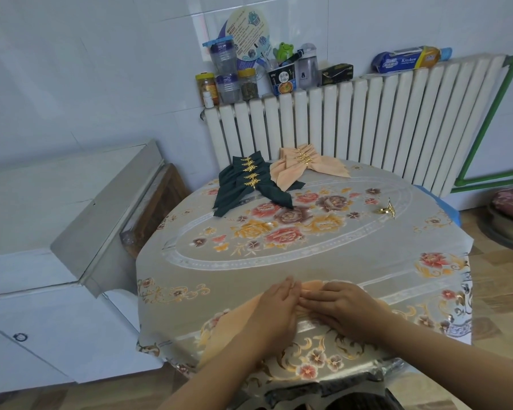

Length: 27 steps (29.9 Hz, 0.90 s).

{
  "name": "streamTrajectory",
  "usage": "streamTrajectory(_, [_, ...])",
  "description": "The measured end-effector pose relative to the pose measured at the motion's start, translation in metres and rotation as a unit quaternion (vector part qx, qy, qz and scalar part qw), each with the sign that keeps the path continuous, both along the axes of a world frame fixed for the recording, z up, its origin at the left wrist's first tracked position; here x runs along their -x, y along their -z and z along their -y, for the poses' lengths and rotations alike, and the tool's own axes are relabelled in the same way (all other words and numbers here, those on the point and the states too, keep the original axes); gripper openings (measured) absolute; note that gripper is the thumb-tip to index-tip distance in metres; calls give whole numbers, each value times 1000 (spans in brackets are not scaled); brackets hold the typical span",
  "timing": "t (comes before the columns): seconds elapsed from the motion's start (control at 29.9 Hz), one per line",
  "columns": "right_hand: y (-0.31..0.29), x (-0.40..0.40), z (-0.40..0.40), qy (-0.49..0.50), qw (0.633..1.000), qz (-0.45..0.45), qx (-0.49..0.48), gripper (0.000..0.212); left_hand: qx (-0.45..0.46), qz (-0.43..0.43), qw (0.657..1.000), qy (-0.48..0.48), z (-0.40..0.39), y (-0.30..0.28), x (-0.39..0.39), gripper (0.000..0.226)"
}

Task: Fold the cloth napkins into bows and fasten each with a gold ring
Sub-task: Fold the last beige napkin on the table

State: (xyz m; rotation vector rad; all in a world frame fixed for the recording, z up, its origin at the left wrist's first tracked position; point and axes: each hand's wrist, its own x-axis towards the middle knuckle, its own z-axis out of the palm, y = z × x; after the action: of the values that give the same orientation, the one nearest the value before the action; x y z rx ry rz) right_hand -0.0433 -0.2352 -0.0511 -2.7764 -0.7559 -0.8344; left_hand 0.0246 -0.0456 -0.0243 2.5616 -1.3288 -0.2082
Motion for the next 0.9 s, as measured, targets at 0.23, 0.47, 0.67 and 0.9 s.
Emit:
streamTrajectory(0.23, [5,1,-2,7,999,38,-17,28,-27,52,998,28,-4,9,-7,88])
streamTrajectory(0.47, [-1,0,-6,9,998,41,-43,33,-19,70,996,42,1,12,-14,83])
streamTrajectory(0.67, [-2,-6,-7,23,997,10,-77,25,90,123,987,60,3,18,-21,42])
streamTrajectory(0.9, [-2,-3,1,41,994,57,-87,28,172,39,983,48,15,11,-31,42])
